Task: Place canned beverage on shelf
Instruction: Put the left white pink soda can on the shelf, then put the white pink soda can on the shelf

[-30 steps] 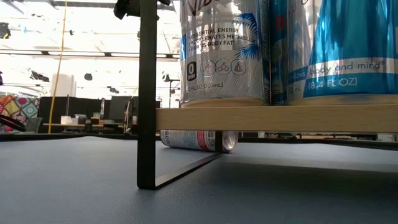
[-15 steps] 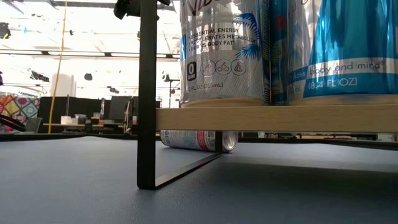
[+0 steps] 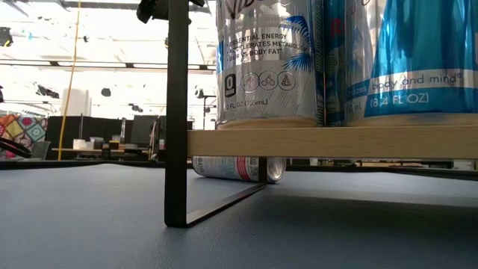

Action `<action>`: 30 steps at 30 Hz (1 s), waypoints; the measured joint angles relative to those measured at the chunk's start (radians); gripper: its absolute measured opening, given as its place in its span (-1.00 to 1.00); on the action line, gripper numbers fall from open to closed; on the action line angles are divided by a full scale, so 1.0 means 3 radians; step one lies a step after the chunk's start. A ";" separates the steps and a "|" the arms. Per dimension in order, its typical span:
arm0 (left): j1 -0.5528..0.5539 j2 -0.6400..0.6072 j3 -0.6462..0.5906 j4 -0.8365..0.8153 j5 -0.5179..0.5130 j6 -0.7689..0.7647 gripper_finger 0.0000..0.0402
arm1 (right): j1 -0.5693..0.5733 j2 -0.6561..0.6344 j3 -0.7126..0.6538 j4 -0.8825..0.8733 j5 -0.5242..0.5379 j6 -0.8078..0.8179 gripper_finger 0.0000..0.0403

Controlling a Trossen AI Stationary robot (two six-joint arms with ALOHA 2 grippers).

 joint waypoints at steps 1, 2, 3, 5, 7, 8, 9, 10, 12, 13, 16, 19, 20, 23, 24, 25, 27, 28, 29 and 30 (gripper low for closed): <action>0.0000 0.0000 0.0000 0.0000 0.0000 -0.0001 0.48 | 0.0000 0.0002 -0.0001 -0.0007 -0.0001 0.0000 0.64; 0.0000 0.0000 0.0000 0.0000 0.0001 -0.0003 0.48 | 0.0000 0.0003 -0.0001 -0.0009 -0.0001 0.0000 0.66; 0.0000 0.0000 0.0000 0.0000 0.0001 -0.0003 0.48 | 0.0000 0.0003 -0.0001 -0.0004 -0.0001 0.0000 0.67; 0.0000 0.0000 0.0000 0.0000 0.0001 -0.0004 0.48 | 0.0000 0.0000 -0.0001 -0.0001 -0.0001 -0.0001 0.69; 0.0000 0.0000 0.0000 0.0000 0.0001 -0.0005 0.48 | 0.0000 -0.0007 -0.0001 -0.0053 -0.0072 -0.0002 0.69; 0.0000 0.0000 0.0000 0.0000 0.0001 -0.0005 0.48 | 0.0000 -0.0022 -0.0001 -0.0085 -0.0135 -0.0002 0.69; 0.0000 0.0000 0.0000 0.0000 0.0001 -0.0006 0.48 | 0.0000 -0.0034 -0.0001 -0.0101 -0.0193 -0.0002 0.69; 0.0000 0.0000 0.0000 0.0000 0.0002 -0.0007 0.48 | 0.0000 -0.0046 0.0005 -0.0124 -0.0235 -0.0003 0.69; 0.0000 0.0000 0.0000 0.0000 0.0003 -0.0012 0.48 | 0.0004 -0.0049 0.0051 -0.0231 -0.0306 -0.0008 0.69; 0.0000 0.0000 0.0000 0.0001 0.0003 -0.0021 0.48 | 0.0004 -0.0049 0.0084 -0.0293 -0.0318 -0.0013 0.69; 0.0000 0.0000 0.0000 0.0000 0.0004 -0.0061 0.48 | -0.0012 -0.0049 0.0222 -0.0490 -0.0318 -0.0037 0.69; 0.0000 0.0000 0.0000 0.0000 0.0005 -0.0063 0.48 | -0.0063 -0.0050 0.0342 -0.0641 -0.0317 -0.0174 0.69; 0.0000 0.0000 0.0000 0.0000 0.0005 -0.0064 0.48 | -0.0081 -0.0051 0.0372 -0.0676 -0.0316 -0.0197 0.69; -0.0001 0.0000 0.0000 0.0000 0.0005 -0.0064 0.48 | -0.0149 -0.0052 0.0472 -0.0881 -0.0315 -0.0248 0.69; 0.0000 0.0000 0.0000 0.0000 0.0005 -0.0064 0.48 | -0.0172 -0.0052 0.0513 -0.0991 -0.0315 -0.0249 0.69; -0.0001 0.0000 0.0000 0.0000 0.0005 -0.0064 0.48 | -0.0205 -0.0052 0.0568 -0.1136 -0.0314 -0.0249 0.69; -0.0001 0.0000 0.0000 0.0000 0.0005 -0.0065 0.48 | -0.0286 -0.0051 0.0697 -0.1450 -0.0276 -0.0249 0.69; -0.0001 0.0000 0.0000 0.0000 0.0005 -0.0065 0.48 | -0.0333 -0.0052 0.0777 -0.1607 -0.0222 -0.0251 0.68; -0.0001 0.0000 0.0000 0.0000 0.0005 -0.0068 0.48 | -0.0388 -0.0052 0.0866 -0.1753 -0.0162 -0.0251 0.67; -0.0001 0.0000 0.0000 0.0003 0.0005 -0.0092 0.48 | -0.0453 -0.0052 0.0965 -0.1879 -0.0107 -0.0253 0.66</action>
